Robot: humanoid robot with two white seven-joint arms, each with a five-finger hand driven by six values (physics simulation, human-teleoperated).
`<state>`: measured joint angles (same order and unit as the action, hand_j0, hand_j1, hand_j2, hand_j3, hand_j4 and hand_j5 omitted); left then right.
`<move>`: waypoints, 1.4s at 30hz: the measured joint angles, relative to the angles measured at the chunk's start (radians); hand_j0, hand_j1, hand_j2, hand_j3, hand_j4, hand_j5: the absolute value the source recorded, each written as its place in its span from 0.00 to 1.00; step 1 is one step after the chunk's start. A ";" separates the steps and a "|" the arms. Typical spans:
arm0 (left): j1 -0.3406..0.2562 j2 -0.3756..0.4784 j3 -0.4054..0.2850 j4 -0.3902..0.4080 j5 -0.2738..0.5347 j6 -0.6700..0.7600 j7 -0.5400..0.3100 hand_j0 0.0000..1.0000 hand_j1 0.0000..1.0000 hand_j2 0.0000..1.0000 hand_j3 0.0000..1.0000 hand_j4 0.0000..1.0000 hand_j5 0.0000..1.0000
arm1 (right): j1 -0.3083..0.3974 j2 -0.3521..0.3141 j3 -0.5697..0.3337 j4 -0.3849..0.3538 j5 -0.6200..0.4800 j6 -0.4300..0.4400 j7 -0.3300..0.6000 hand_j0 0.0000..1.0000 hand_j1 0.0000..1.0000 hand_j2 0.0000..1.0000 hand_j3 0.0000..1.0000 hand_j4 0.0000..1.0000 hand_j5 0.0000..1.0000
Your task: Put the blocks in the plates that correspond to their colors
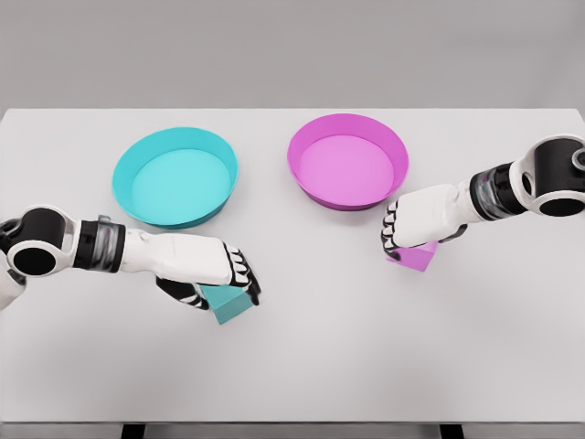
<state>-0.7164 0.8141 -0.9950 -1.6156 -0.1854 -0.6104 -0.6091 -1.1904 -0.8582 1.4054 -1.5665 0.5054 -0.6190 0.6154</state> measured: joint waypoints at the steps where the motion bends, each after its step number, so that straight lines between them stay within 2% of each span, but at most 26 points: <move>1: -0.002 0.000 0.000 -0.001 0.001 0.000 0.000 0.56 0.56 0.56 0.56 0.56 0.56 | -0.002 0.000 0.000 0.001 -0.005 0.001 -0.001 0.47 0.47 0.47 0.47 0.47 0.47; 8: -0.008 0.007 0.008 -0.032 -0.003 -0.002 -0.002 0.53 0.53 0.53 0.53 0.53 0.53 | -0.035 0.003 -0.015 0.007 -0.050 0.006 -0.004 0.48 0.48 0.48 0.48 0.48 0.48; 13: -0.008 0.017 0.046 -0.054 0.000 -0.003 -0.003 0.53 0.53 0.53 0.53 0.53 0.53 | -0.041 0.007 -0.035 0.011 -0.089 0.006 -0.004 0.49 0.49 0.49 0.49 0.49 0.49; 23: 0.003 0.025 0.175 -0.058 0.015 -0.004 -0.003 0.53 0.53 0.53 0.53 0.53 0.53 | -0.064 0.021 -0.087 0.014 -0.154 0.006 -0.004 0.50 0.50 0.50 0.50 0.50 0.50; 30: 0.002 0.024 0.251 -0.047 0.040 -0.003 -0.003 0.53 0.53 0.53 0.53 0.53 0.53 | -0.081 0.031 -0.141 0.083 -0.175 0.005 -0.004 0.50 0.50 0.50 0.50 0.50 0.50; 35: 0.003 0.017 0.305 0.017 0.046 -0.003 -0.003 0.53 0.53 0.53 0.53 0.53 0.53 | -0.121 0.100 -0.154 0.179 -0.178 0.005 -0.004 0.50 0.50 0.50 0.50 0.50 0.50; 39: 0.002 0.002 0.341 0.104 0.044 -0.004 -0.003 0.53 0.53 0.53 0.53 0.53 0.53 | -0.135 0.166 -0.156 0.258 -0.178 0.006 -0.004 0.51 0.51 0.51 0.51 0.51 0.51; 42: -0.005 -0.020 0.363 0.178 0.043 -0.004 -0.003 0.53 0.53 0.53 0.53 0.53 0.53 | -0.138 0.203 -0.155 0.288 -0.177 0.006 -0.004 0.51 0.51 0.51 0.51 0.51 0.51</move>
<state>-0.7210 0.7941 -0.6325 -1.4375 -0.1426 -0.6140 -0.6120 -1.3284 -0.6549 1.2507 -1.2781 0.3286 -0.6133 0.6115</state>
